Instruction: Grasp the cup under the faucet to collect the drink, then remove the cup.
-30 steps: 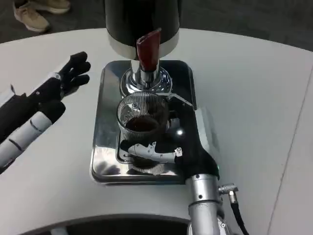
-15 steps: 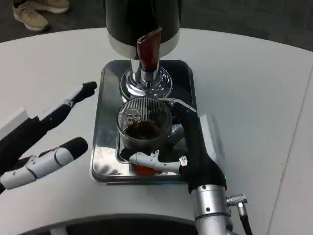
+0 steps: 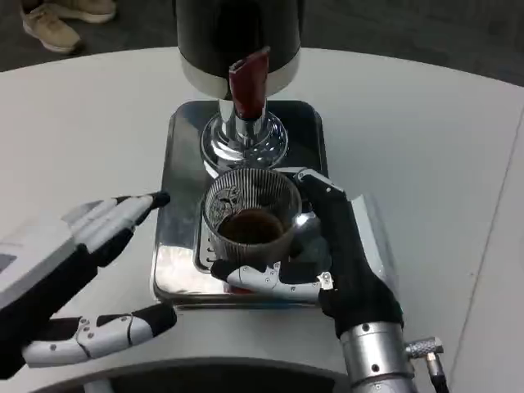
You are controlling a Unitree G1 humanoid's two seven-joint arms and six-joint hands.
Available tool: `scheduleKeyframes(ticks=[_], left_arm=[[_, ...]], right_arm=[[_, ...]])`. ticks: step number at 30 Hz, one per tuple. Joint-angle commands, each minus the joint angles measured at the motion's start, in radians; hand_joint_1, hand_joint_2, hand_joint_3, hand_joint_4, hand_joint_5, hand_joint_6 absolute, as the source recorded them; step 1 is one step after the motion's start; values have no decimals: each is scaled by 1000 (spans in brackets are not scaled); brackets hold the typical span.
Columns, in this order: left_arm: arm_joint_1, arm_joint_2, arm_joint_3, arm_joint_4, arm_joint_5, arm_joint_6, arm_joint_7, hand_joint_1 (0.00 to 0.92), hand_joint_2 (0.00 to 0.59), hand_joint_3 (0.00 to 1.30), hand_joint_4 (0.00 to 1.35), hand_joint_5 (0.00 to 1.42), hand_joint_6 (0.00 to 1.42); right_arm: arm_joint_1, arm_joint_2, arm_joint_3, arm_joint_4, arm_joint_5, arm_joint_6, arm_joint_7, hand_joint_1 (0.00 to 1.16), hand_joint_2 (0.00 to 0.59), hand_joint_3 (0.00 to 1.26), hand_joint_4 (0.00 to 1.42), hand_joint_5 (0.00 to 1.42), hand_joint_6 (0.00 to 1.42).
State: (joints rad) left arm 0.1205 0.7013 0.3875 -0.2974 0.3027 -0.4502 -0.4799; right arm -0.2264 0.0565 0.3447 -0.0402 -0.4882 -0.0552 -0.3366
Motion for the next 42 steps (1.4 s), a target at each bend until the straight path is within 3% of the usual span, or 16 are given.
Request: scheduleKeyframes(ticks=[1, 9, 23, 31, 42], left_arm=[[50, -4, -6, -54, 91, 40, 36, 0, 132, 0, 0, 0, 0], [97, -26, -34, -130, 188, 86, 72, 0, 109, 0, 0, 0, 0], [194, -77, -26, -221, 283, 134, 128, 0, 74, 0, 0, 0, 0], [241, -112, -27, -259, 308, 133, 163, 0, 70, 0, 0, 0, 0], [303, -122, -31, -292, 317, 119, 161, 0, 64, 0, 0, 0, 0]], right_arm=[[50, 11, 12, -100, -8, 5, 28, 1100, 93, 698, 896, 944, 1137], [133, 3, 31, -252, -29, 29, 84, 1105, 81, 711, 907, 944, 1146], [291, -54, 83, -496, -73, 54, 236, 1107, 77, 712, 907, 944, 1155], [373, -66, 97, -586, -73, 73, 295, 1107, 76, 712, 918, 944, 1159], [475, -85, 137, -711, -109, 71, 343, 1107, 76, 712, 918, 944, 1161]])
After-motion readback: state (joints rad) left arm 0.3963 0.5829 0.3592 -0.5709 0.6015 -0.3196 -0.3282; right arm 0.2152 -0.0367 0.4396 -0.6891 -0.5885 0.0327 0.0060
